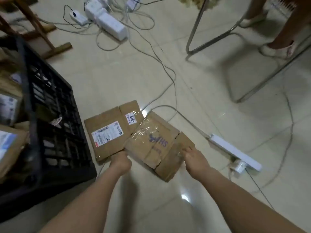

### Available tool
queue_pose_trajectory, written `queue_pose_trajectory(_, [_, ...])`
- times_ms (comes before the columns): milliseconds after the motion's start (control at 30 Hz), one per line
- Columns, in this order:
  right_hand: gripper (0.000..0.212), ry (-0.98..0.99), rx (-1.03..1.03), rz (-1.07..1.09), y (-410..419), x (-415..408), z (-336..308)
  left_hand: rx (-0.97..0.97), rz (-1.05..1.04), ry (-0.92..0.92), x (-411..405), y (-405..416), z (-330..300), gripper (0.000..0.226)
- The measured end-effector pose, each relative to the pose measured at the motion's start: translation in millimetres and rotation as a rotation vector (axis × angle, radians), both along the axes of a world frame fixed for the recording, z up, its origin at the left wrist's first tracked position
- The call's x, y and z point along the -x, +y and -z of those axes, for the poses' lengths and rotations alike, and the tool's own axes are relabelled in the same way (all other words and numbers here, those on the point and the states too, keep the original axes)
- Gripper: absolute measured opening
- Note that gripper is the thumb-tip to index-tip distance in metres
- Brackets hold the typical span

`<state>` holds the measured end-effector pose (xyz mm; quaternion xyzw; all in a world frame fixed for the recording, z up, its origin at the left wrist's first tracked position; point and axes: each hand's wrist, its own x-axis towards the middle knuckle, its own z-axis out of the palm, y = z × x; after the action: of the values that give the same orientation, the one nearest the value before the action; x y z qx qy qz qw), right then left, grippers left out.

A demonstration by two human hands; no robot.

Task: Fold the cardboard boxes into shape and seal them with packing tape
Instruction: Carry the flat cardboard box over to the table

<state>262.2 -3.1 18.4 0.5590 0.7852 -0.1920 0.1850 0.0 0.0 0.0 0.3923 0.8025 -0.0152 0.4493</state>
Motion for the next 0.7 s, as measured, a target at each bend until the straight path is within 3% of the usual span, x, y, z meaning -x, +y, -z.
queue_pose_trajectory(200, [0.069,0.057,0.144,0.143,-18.3,15.1,59.8,0.068,-0.835,-0.562,-28.5,-8.6,59.5,0.027])
queue_pose_trajectory(333, [0.088,0.023,0.19,0.114,-28.0,17.1,59.7,0.081,-0.896,-0.738,-44.4,-14.3,62.8,0.013])
queue_pose_trajectory(467, [0.074,0.061,0.139,0.132,-23.7,19.6,45.2,-0.002,-0.847,-0.765,-57.5,0.7,44.2,0.011])
queue_pose_trajectory(567, [0.074,0.159,0.122,0.23,-18.5,23.0,16.6,-0.062,-0.927,-0.92,-67.3,13.7,7.6,0.017])
queue_pose_trajectory(700, [0.088,0.198,0.05,0.166,-18.3,21.4,-55.4,-0.09,-0.948,-1.032,-69.4,19.4,-78.7,0.026])
